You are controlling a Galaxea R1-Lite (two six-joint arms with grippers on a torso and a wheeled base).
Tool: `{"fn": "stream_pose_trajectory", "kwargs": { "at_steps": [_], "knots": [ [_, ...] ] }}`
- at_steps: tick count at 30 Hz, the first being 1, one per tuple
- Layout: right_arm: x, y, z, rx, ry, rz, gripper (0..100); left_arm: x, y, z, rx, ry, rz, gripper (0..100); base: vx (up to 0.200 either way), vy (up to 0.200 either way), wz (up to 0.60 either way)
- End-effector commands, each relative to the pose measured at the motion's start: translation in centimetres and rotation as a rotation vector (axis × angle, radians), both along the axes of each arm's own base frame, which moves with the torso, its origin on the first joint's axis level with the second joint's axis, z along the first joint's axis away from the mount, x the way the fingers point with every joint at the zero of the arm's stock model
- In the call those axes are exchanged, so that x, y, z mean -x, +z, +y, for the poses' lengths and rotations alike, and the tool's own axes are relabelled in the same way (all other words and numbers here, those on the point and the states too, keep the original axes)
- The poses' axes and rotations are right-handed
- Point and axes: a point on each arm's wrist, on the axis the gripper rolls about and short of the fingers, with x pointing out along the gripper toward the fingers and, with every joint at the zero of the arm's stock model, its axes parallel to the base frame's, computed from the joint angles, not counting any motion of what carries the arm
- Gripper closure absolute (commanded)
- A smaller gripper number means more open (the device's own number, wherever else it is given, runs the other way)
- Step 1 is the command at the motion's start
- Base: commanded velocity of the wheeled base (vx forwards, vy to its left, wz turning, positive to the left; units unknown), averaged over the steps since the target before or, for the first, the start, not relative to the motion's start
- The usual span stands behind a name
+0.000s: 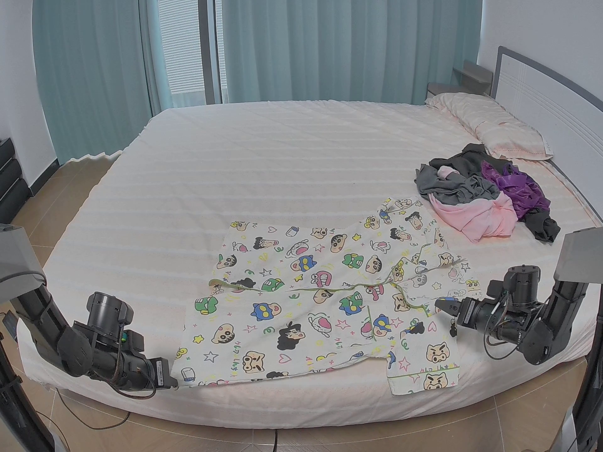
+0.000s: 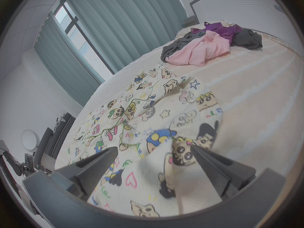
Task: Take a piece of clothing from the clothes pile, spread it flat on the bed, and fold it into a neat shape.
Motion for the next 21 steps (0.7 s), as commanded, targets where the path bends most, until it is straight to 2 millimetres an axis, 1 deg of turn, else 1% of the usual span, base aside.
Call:
{"fn": "stream_pose_trajectory", "kwargs": {
  "at_steps": [1,3,4,5,6,7,8,11,12,14,16,17,21],
  "knots": [
    [2.6,2.0,-1.6,-0.027,-0.008,-0.01,0,0.0,0.0,0.0,0.0,0.0,0.001,100,0.0,0.0,0.0],
    [4.0,2.3,-1.6,-0.03,0.005,0.01,0,-0.1,0.0,0.0,0.0,0.0,0.0,100,0.0,0.0,0.0],
    [4.0,2.3,-1.6,-0.03,0.005,0.01,0,-0.1,0.0,0.0,0.0,0.0,0.0,100,0.0,0.0,0.0],
    [5.0,2.2,-1.4,-0.024,0.025,0.03,0,-0.1,0.0,0.0,0.0,0.0,0.0,100,0.0,0.0,0.0],
    [6.0,1.9,-1.4,-0.008,0.052,0.057,0,-0.1,0.0,0.0,0.0,0.0,0.0,100,0.0,0.0,0.0],
    [6.4,1.8,-1.2,-0.001,0.068,0.07,0,-0.1,0.0,0.0,0.0,-0.001,-0.001,100,0.0,0.0,0.0],
    [7.3,1.3,-1.1,0.013,0.101,0.105,0,0.0,0.0,0.0,0.0,-0.001,-0.001,100,0.0,0.0,0.0],
    [8.4,0.2,-0.8,0.017,0.145,0.175,0,0.0,-0.1,0.0,0.001,-0.002,0.002,100,0.0,0.0,0.0],
    [8.4,0.2,-0.8,0.017,0.145,0.175,0,0.0,-0.1,0.0,0.001,-0.002,0.002,100,0.0,0.0,0.0],
    [9.3,-0.7,-0.5,0.043,0.179,0.231,0,0.1,-0.1,0.0,0.001,-0.004,0.004,100,0.0,0.0,0.0],
    [9.6,-1.1,-0.5,0.059,0.199,0.247,0,0.1,0.0,0.0,0.001,-0.002,0.001,100,0.0,0.0,0.0],
    [9.7,-1.5,-0.3,0.078,0.222,0.26,0,0.1,0.0,0.0,0.001,-0.002,0.002,100,0.0,0.0,0.0],
    [9.5,-2.3,-0.1,0.089,0.244,0.281,0,0.1,0.0,0.0,0.0,-0.005,0.003,100,0.0,0.0,0.0]
  ]
}}
